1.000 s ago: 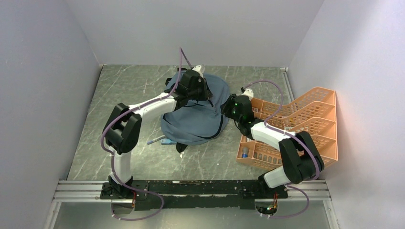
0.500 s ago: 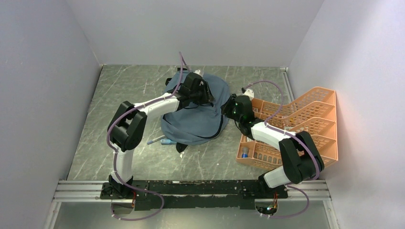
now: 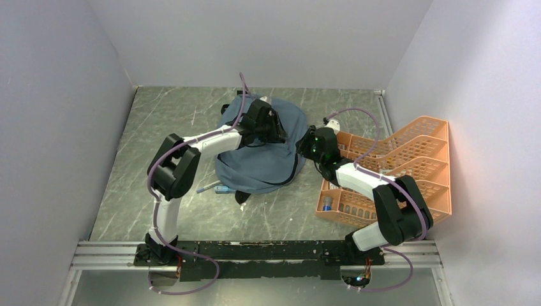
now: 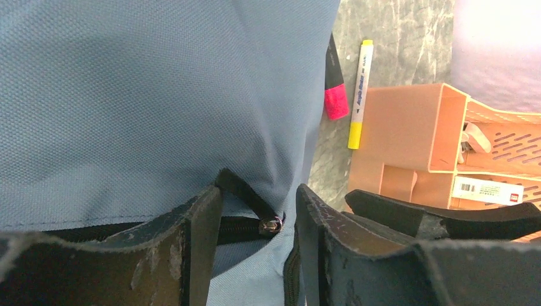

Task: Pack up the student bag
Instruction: Unzip the student bag at the center of the board.

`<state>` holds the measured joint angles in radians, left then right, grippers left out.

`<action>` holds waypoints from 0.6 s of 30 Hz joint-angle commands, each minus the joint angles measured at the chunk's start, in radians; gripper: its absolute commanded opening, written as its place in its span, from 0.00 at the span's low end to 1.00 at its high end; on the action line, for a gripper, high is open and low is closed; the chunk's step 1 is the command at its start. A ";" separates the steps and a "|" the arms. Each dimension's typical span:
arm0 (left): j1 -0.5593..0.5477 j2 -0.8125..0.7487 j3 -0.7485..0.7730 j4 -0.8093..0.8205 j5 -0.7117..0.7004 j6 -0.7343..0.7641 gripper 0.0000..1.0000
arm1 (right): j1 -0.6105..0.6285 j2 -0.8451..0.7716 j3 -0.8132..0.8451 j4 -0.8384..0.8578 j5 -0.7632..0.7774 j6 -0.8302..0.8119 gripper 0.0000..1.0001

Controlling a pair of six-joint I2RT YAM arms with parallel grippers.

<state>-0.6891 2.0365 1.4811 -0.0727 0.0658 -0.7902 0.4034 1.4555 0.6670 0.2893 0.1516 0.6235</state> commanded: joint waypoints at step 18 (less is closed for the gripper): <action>-0.003 0.041 0.030 0.089 0.009 -0.002 0.05 | -0.020 -0.017 0.003 -0.009 -0.002 -0.014 0.49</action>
<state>-0.6891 2.0842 1.4956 -0.0334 0.0704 -0.8089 0.3927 1.4551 0.6670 0.2790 0.1444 0.6193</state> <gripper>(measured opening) 0.095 0.494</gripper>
